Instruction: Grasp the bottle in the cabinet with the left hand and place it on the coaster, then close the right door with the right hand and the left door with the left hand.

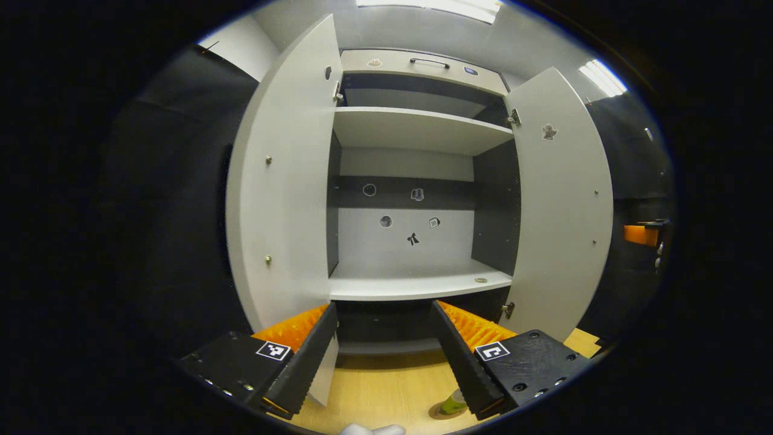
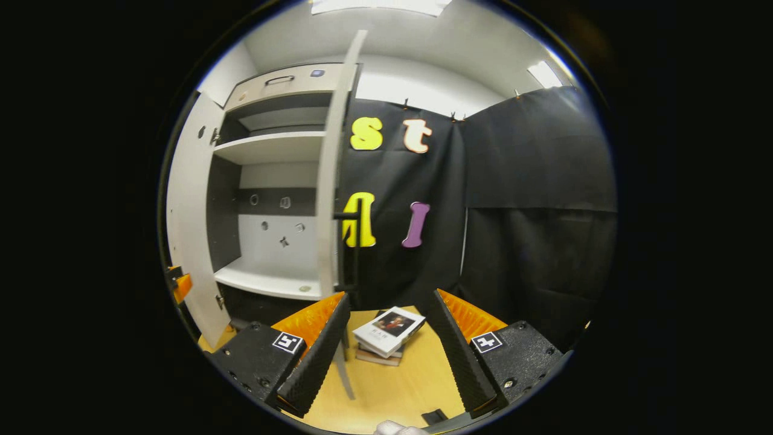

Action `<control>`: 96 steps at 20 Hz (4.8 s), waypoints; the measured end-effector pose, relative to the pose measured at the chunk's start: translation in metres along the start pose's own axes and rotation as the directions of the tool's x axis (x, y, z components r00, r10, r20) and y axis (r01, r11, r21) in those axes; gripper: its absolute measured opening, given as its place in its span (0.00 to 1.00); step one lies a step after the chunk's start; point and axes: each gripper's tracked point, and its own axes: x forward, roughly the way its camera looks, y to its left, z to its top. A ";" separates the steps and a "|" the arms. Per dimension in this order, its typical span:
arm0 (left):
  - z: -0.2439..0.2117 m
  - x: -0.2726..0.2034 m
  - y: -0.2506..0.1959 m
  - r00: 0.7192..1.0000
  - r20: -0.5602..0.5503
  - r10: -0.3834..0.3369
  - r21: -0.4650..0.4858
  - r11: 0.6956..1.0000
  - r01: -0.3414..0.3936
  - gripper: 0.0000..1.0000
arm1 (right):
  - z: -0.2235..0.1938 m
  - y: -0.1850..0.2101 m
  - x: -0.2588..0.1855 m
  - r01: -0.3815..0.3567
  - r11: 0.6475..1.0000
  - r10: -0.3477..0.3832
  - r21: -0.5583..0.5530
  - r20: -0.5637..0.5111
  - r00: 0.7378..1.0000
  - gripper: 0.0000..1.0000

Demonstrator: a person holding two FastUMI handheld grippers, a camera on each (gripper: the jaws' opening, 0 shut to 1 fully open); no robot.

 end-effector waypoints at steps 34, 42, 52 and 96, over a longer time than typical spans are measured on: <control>0.026 -0.073 -0.034 0.946 0.005 0.325 0.075 0.943 -0.325 0.95 | 0.010 0.122 0.083 -0.509 0.852 0.518 0.124 -0.061 0.853 0.78; 0.018 -0.062 -0.002 0.971 0.019 0.239 0.073 0.968 -0.240 0.95 | 0.013 0.185 0.044 -0.541 0.841 0.541 0.001 -0.024 0.841 0.79; 0.018 -0.061 0.044 0.974 0.033 0.223 0.047 0.973 -0.224 0.95 | 0.004 0.191 0.005 -0.509 0.860 0.507 -0.029 -0.059 0.860 0.79; 0.094 0.028 0.122 0.962 0.172 0.211 0.066 0.972 -0.225 0.88 | -0.025 0.120 -0.065 -0.373 0.926 0.362 -0.060 -0.140 0.921 0.79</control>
